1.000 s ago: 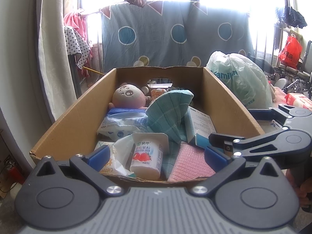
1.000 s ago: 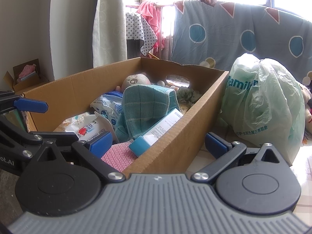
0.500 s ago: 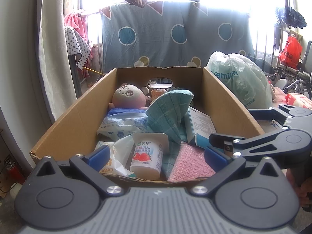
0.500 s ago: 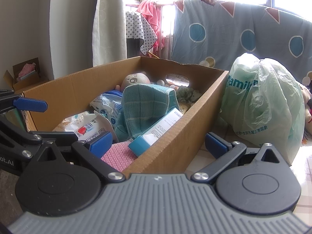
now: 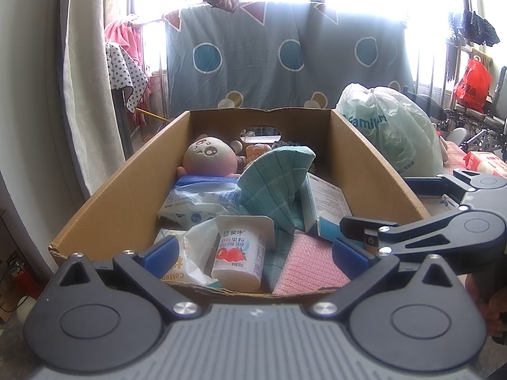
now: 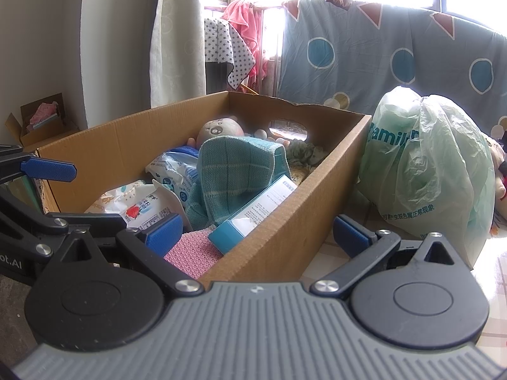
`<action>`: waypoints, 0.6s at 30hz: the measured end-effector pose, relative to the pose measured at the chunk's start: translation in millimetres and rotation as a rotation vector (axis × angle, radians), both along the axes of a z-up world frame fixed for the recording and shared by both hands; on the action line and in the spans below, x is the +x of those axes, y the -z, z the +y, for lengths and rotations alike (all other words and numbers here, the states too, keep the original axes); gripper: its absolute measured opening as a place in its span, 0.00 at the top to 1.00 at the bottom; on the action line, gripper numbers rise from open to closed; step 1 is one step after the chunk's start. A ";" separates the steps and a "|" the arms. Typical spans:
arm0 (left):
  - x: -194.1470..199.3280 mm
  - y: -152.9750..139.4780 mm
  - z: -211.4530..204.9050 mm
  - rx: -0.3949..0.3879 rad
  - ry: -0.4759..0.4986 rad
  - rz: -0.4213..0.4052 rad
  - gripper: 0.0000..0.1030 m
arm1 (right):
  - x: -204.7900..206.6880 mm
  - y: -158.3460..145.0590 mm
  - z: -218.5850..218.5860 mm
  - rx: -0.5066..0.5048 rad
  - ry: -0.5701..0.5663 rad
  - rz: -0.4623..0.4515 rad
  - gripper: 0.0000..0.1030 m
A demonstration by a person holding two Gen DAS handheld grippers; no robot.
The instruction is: Organize soft objects
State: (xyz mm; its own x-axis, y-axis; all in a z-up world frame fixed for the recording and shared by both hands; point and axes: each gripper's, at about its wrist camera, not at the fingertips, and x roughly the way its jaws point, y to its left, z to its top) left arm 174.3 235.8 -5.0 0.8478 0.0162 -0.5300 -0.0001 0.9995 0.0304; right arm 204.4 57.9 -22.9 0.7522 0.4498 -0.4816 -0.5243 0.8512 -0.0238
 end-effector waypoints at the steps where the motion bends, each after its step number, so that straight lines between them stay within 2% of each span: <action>1: 0.0 0.0 0.0 0.000 0.000 -0.001 0.00 | 0.1 -0.1 -0.1 -0.002 0.000 0.002 0.01; 18: -1.1 0.0 -0.5 0.000 -0.005 -0.004 0.00 | -0.1 0.5 -1.4 -0.005 -0.002 0.001 0.01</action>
